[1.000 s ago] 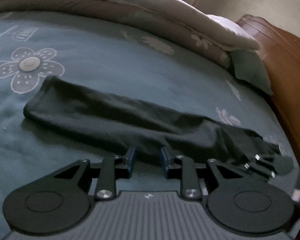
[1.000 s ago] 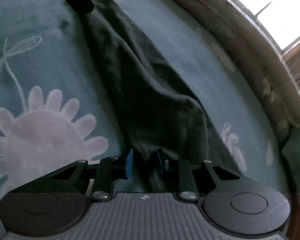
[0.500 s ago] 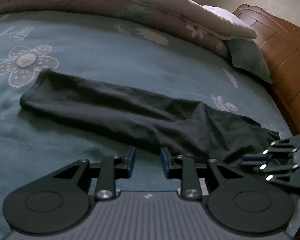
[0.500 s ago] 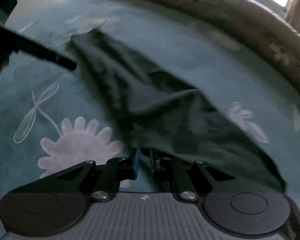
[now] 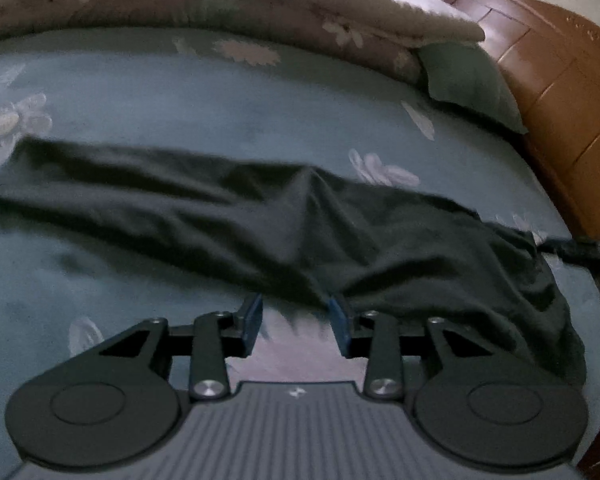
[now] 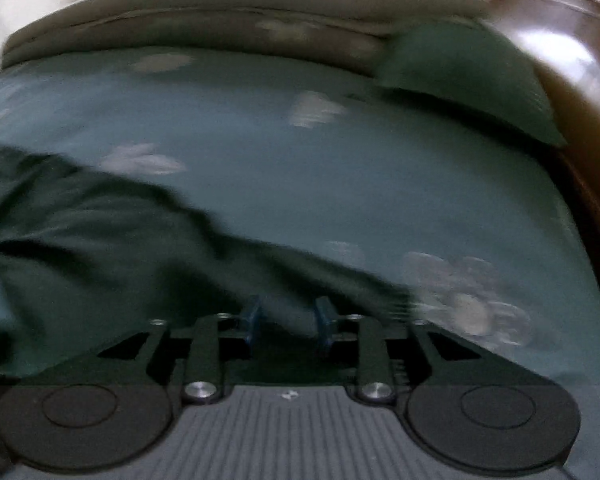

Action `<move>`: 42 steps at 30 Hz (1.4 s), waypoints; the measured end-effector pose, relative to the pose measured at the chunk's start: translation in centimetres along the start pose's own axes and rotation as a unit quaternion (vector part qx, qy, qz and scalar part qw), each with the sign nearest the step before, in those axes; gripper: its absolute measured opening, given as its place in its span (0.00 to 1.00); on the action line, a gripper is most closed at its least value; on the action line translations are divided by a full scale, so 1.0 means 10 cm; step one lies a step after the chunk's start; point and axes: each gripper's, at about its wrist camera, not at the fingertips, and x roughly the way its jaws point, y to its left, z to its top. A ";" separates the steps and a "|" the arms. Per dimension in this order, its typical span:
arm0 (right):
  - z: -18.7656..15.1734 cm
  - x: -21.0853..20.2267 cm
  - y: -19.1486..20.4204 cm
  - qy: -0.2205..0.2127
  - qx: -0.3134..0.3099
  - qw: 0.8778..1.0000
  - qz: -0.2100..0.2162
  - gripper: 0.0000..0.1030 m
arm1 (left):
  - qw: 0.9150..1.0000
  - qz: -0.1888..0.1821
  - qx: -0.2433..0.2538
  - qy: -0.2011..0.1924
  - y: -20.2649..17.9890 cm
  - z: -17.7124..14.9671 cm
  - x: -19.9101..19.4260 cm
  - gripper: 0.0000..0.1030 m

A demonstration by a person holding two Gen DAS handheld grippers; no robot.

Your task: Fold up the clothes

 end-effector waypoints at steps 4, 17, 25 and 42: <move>0.05 0.36 -0.35 -0.006 -0.004 1.000 0.002 0.49 | 1.000 0.001 0.000 0.020 -0.25 -0.15 0.00 0.36; 0.00 0.85 -0.69 -0.005 0.007 0.997 0.077 0.28 | 0.999 0.021 0.002 0.036 -0.57 -0.24 -0.05 0.42; -0.05 0.77 -0.75 -0.003 0.002 0.992 0.128 0.17 | 0.998 0.016 0.029 0.052 -0.74 -0.24 0.09 0.43; 0.22 0.61 -0.76 -0.031 0.011 0.999 -0.002 0.24 | 0.997 0.007 0.041 0.071 -0.83 -0.36 0.12 0.44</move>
